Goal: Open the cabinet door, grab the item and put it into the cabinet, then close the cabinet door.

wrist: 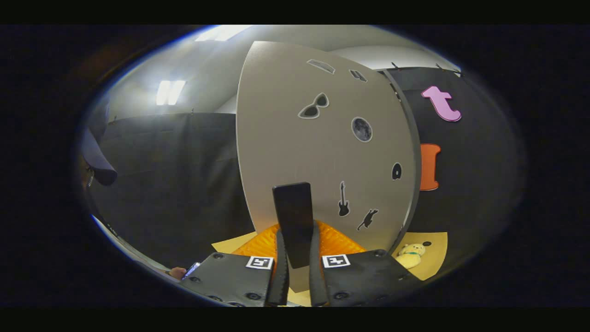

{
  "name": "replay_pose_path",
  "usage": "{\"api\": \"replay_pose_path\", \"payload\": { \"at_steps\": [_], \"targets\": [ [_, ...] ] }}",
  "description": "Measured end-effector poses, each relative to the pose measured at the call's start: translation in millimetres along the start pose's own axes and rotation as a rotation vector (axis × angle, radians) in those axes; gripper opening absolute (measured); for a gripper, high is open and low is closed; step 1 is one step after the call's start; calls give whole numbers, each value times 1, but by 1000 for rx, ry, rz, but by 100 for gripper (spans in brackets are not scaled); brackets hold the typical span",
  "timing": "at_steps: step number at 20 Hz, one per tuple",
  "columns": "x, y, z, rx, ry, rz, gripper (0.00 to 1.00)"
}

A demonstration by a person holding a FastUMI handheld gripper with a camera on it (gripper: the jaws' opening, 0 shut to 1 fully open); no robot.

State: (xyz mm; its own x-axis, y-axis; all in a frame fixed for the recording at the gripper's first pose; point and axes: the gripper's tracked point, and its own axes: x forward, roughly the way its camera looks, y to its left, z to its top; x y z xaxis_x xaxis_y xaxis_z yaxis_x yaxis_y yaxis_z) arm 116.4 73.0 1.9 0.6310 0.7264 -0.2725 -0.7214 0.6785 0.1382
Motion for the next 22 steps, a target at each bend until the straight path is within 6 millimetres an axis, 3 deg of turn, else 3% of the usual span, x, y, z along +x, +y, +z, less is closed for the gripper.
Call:
{"api": "replay_pose_path", "payload": {
  "at_steps": [16, 22],
  "targets": [
    [-29, -22, -6, 15, -55, 41, 25],
    [-44, -48, -5, 15, -68, 14, 25]
  ]
}}
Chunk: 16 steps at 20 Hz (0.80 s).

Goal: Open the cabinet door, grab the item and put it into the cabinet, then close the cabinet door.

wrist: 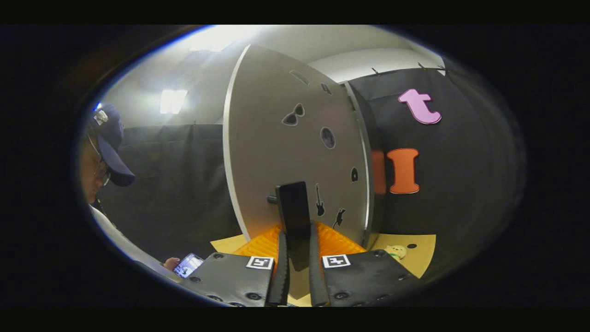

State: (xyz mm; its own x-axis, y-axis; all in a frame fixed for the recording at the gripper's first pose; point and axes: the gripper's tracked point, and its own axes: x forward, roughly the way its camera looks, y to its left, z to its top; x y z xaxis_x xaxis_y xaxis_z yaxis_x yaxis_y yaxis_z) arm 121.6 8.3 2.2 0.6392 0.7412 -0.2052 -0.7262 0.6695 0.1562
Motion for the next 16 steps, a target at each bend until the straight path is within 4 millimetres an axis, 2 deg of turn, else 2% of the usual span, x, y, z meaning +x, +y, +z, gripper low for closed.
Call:
{"api": "replay_pose_path", "payload": {
  "at_steps": [2, 6, 12, 16],
  "targets": [
    [-6, -11, 2, 18, -9, -11, 25],
    [-6, -9, -1, 9, -6, 4, 25],
    [-5, -22, -1, 48, -55, -95, 25],
    [-11, -24, -5, -42, -55, -215, 24]
  ]
}}
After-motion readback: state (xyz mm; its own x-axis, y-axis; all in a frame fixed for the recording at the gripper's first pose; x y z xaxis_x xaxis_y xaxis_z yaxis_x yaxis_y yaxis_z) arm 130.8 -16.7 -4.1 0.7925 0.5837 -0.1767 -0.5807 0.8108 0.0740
